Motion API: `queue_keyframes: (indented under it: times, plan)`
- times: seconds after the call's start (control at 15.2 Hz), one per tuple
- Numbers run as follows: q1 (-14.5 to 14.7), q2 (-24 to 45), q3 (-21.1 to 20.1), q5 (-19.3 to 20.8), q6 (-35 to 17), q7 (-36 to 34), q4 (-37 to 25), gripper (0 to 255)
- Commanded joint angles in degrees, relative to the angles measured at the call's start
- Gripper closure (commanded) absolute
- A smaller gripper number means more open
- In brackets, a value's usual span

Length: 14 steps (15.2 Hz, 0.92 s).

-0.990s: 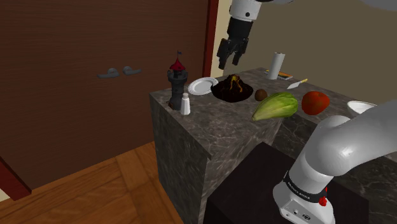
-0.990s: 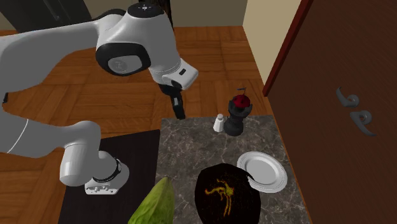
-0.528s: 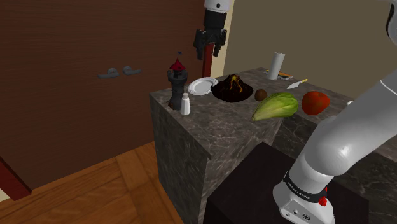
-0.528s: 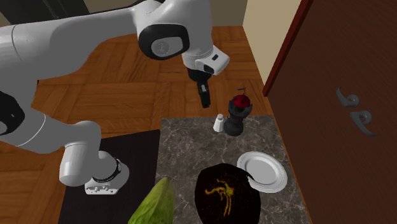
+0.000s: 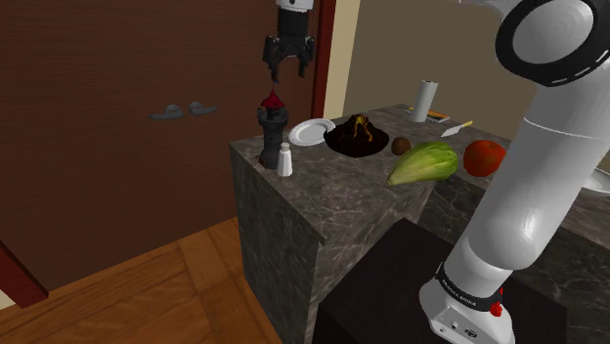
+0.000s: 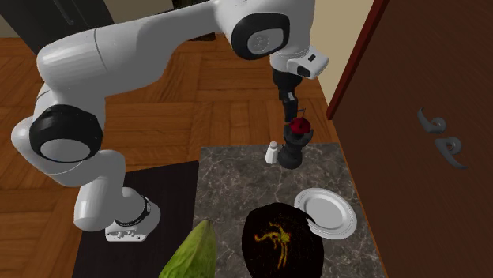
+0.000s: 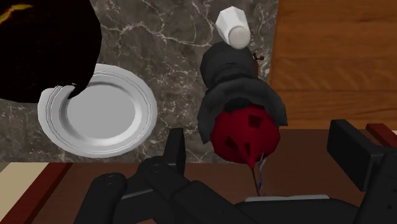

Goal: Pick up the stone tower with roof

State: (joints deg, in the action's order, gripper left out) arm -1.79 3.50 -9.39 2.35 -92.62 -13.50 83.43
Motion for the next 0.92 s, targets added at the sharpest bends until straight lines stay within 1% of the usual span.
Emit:
queue_keyframes:
  times: [0.0,0.07,0.13,0.59,0.73,0.79,0.86]
  plan:
    - [0.59,6.18,-0.32,1.24,3.25,-1.56,-9.12,0]
    - [1.03,9.53,-0.39,1.91,4.92,-2.24,-13.98,0]
    - [1.23,10.62,-0.36,2.12,5.49,-2.43,-15.59,0]
    - [0.72,7.79,-0.21,1.58,-1.73,-2.45,-5.58,0]
    - [0.72,7.78,-0.21,1.57,-1.73,-2.45,-5.57,0]
    - [0.69,7.68,-0.19,1.55,-1.95,-2.42,-5.26,255]
    - [0.7,7.75,-0.2,1.57,-1.84,-2.43,-5.44,255]
